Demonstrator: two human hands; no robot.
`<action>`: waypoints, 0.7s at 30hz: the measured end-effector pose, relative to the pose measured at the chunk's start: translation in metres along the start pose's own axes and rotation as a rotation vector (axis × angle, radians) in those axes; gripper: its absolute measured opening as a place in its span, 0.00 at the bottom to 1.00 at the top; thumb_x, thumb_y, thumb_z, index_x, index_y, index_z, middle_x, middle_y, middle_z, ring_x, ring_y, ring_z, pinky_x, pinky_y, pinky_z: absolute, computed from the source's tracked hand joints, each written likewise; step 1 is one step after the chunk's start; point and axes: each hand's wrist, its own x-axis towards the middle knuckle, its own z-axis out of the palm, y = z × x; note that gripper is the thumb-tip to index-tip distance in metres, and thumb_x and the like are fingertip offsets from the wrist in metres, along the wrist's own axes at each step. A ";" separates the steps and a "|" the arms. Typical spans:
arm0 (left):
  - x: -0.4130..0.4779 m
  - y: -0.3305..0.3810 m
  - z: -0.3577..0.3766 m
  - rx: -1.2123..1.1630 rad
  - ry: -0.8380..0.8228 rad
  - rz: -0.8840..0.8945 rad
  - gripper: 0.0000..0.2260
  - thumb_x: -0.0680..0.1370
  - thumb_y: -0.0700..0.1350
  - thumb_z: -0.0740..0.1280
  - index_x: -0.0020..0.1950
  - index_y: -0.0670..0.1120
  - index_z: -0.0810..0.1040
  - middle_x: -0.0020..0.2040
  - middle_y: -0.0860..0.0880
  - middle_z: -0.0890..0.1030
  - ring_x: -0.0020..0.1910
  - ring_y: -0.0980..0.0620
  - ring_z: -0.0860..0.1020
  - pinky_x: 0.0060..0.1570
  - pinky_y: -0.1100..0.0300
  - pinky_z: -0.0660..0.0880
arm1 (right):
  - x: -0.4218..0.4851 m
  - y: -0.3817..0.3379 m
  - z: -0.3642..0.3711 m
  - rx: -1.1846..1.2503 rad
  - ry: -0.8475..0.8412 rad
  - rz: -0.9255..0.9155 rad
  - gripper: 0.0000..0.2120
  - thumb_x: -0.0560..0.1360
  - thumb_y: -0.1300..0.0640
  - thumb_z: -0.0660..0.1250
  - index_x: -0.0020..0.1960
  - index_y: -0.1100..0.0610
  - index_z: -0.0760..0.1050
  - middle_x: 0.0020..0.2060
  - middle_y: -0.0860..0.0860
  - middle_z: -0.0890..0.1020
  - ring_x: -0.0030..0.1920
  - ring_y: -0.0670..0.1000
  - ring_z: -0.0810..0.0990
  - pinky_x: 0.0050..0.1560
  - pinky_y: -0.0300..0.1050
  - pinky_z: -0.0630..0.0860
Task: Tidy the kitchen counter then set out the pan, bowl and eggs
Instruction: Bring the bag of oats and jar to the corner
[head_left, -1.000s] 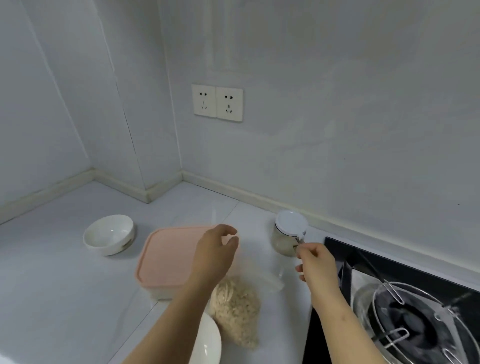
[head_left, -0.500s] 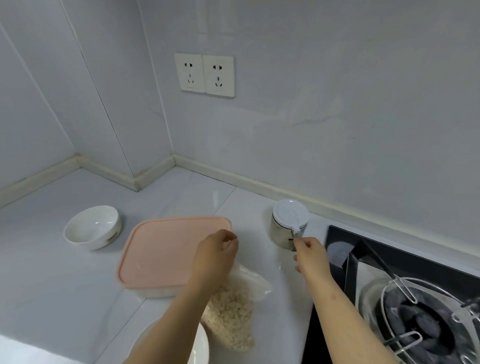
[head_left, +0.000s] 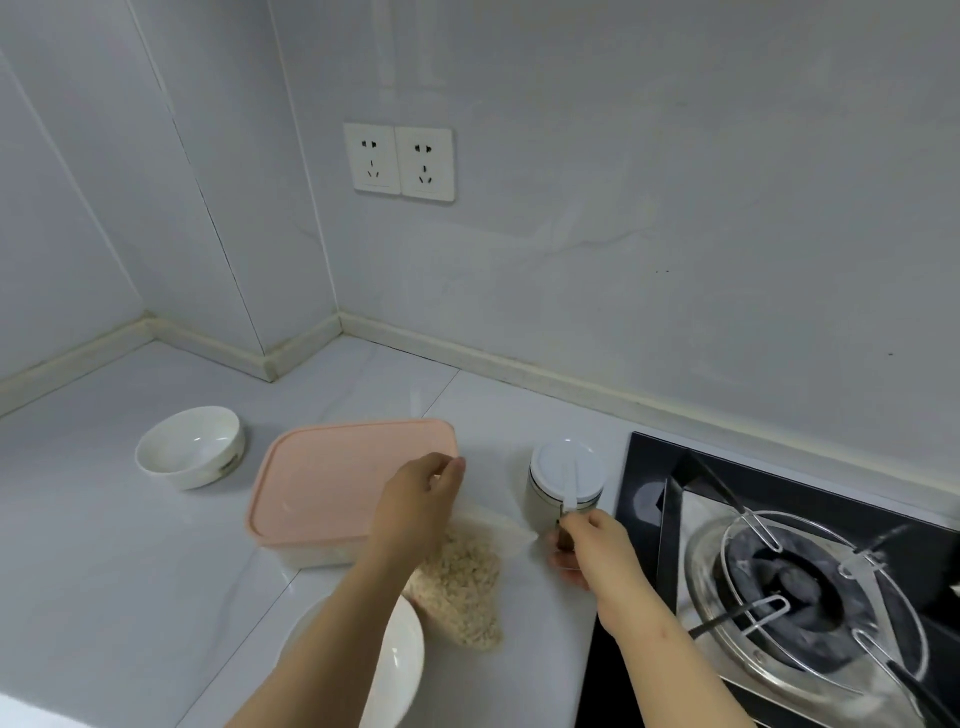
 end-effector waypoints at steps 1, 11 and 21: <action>-0.002 -0.002 -0.002 -0.013 -0.025 0.027 0.12 0.80 0.48 0.59 0.54 0.45 0.80 0.49 0.52 0.79 0.51 0.52 0.75 0.49 0.62 0.65 | -0.003 0.001 0.001 0.020 0.002 0.008 0.07 0.76 0.64 0.58 0.40 0.59 0.68 0.34 0.54 0.75 0.30 0.51 0.73 0.33 0.41 0.68; -0.024 -0.013 -0.028 0.205 -0.170 0.088 0.07 0.75 0.47 0.69 0.51 0.47 0.80 0.52 0.51 0.75 0.52 0.53 0.72 0.49 0.65 0.64 | -0.025 0.005 0.007 0.055 -0.014 0.021 0.06 0.77 0.62 0.59 0.42 0.58 0.70 0.38 0.53 0.75 0.33 0.51 0.73 0.35 0.42 0.71; -0.035 -0.005 -0.012 -0.115 -0.007 -0.055 0.11 0.78 0.42 0.62 0.36 0.44 0.65 0.33 0.50 0.68 0.34 0.52 0.66 0.33 0.61 0.62 | -0.042 0.013 -0.001 0.020 -0.012 0.015 0.10 0.79 0.62 0.58 0.39 0.58 0.71 0.34 0.53 0.73 0.30 0.50 0.71 0.31 0.39 0.68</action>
